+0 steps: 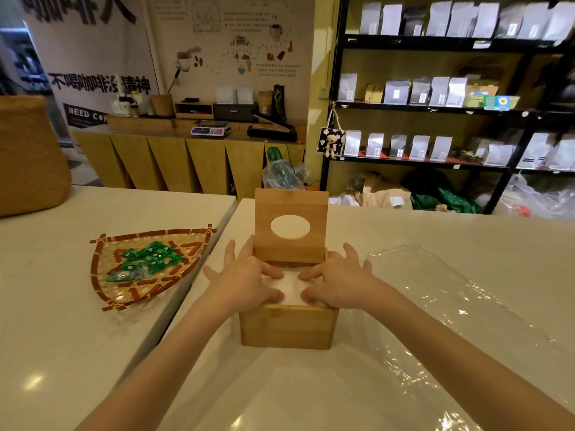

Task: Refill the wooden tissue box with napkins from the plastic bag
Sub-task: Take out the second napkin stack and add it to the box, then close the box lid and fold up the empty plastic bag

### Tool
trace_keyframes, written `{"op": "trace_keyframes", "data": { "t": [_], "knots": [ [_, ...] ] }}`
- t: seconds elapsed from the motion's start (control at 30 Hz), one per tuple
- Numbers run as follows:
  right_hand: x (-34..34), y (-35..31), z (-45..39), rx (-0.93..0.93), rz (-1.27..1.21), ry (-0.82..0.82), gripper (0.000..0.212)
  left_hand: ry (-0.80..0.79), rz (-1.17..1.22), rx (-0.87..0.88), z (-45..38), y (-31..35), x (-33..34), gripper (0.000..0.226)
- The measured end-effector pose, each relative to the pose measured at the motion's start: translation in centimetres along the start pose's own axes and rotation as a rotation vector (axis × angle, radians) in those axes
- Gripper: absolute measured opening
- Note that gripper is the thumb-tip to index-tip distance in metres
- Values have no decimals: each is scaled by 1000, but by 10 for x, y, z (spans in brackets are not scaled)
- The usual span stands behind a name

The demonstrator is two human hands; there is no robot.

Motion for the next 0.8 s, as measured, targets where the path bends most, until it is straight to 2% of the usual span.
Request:
{"op": "trace_keyframes", "data": {
  "t": [0.1,0.2,0.27,0.33,0.4,0.47,0.63,0.8],
  "knots": [
    [-12,3,4,-59,-129,38,37,35,48,55,5,3,-13,32],
    [-53,6,19,-216,-370,268,16,230,265,148,14,0,-49,9],
    [-84,13,28,-234,-402,493,18,410,343,149,18,-6,-75,22],
    [-103,11,30,-295,-434,616,39,500,402,188,18,-3,-93,57],
    [-105,-1,19,-379,-485,540,71,429,396,244,12,10,-97,91],
    [-101,-9,7,-417,-489,446,85,354,326,282,4,21,-95,96],
    [-100,-10,5,-457,-425,539,54,349,254,300,-3,25,-93,71],
    [-94,-10,20,-516,-414,641,47,447,203,339,8,25,-90,61]
  ]
}}
Point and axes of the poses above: each hand's wrist, its own z-axis away from the middle knuckle, its own x-axis out of the palm, y = z × x, the point moved 9 cm from there along -z, towards the middle knuckle, and after that the axes turned 8 degrees about -y, right-handed, at the moved point
